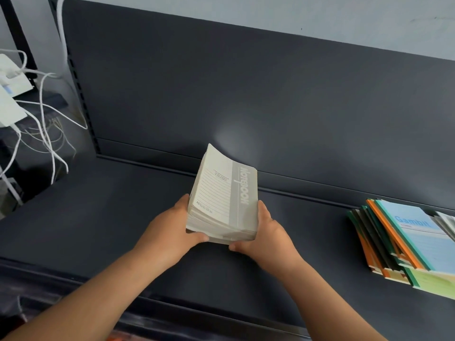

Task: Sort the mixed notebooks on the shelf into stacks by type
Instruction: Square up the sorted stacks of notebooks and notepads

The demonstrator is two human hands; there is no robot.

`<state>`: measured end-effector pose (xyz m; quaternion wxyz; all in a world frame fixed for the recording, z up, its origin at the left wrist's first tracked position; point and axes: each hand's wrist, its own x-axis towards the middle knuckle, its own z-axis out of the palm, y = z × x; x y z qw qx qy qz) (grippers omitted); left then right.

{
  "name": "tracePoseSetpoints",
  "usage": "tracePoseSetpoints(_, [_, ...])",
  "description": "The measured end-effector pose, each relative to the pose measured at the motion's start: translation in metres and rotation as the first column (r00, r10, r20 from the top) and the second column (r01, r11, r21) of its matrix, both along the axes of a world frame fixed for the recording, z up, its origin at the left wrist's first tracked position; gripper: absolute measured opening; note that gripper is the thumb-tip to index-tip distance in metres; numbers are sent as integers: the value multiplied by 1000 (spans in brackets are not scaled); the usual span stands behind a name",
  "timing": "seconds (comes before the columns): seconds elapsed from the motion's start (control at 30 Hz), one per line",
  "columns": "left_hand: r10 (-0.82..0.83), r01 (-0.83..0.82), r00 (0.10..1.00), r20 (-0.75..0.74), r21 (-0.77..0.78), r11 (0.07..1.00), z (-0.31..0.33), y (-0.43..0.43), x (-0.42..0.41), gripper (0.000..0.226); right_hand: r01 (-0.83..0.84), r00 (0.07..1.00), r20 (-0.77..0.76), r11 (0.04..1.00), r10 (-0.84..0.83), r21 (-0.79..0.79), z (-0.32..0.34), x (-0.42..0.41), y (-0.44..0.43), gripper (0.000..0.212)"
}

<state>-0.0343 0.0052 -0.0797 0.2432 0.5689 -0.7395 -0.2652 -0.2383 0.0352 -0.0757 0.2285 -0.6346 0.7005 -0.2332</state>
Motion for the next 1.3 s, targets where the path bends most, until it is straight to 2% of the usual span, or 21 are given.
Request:
tracePoseSetpoints(0.37, [65,-63,997,34,-48,997,2,-2,-2,67,12,999,38,1000,-11,-13,-1,2,-2,82])
tracePoseSetpoints(0.47, [72,-71,997,21,-56,996,3,-1,-4,78,61,996,65,998,-62,19,-2,4,-1,85])
tracePoseSetpoints(0.57, [69,-68,997,17,-47,997,6,-2,-4,87,82,992,91,996,-85,31,-5,5,-3,65])
tracePoseSetpoints(0.67, [60,-59,998,19,-47,997,8,0,-3,74,72,993,96,997,-75,29,-6,6,-3,65])
tracePoseSetpoints(0.77, [69,-67,997,34,-61,996,8,1,-4,75,67,993,90,997,-70,28,-5,7,-2,64])
tracePoseSetpoints(0.93, [88,-89,996,-32,-42,995,10,4,-3,122,44,993,105,999,-47,27,-1,2,2,66])
tracePoseSetpoints(1.0, [83,-90,994,-73,-87,992,15,7,-1,129,24,991,132,1000,-26,17,1,-2,5,67])
tracePoseSetpoints(1.07, [42,-51,997,-62,-159,986,21,9,2,120,10,984,180,1000,-11,8,3,-7,8,64])
tracePoseSetpoints(1.17, [-16,14,1000,-6,-228,974,26,10,1,89,-16,973,232,1000,18,-13,1,-11,9,61])
tracePoseSetpoints(1.3, [35,-35,999,-1,-230,973,29,13,-6,58,-5,967,253,999,13,-36,3,-13,10,56])
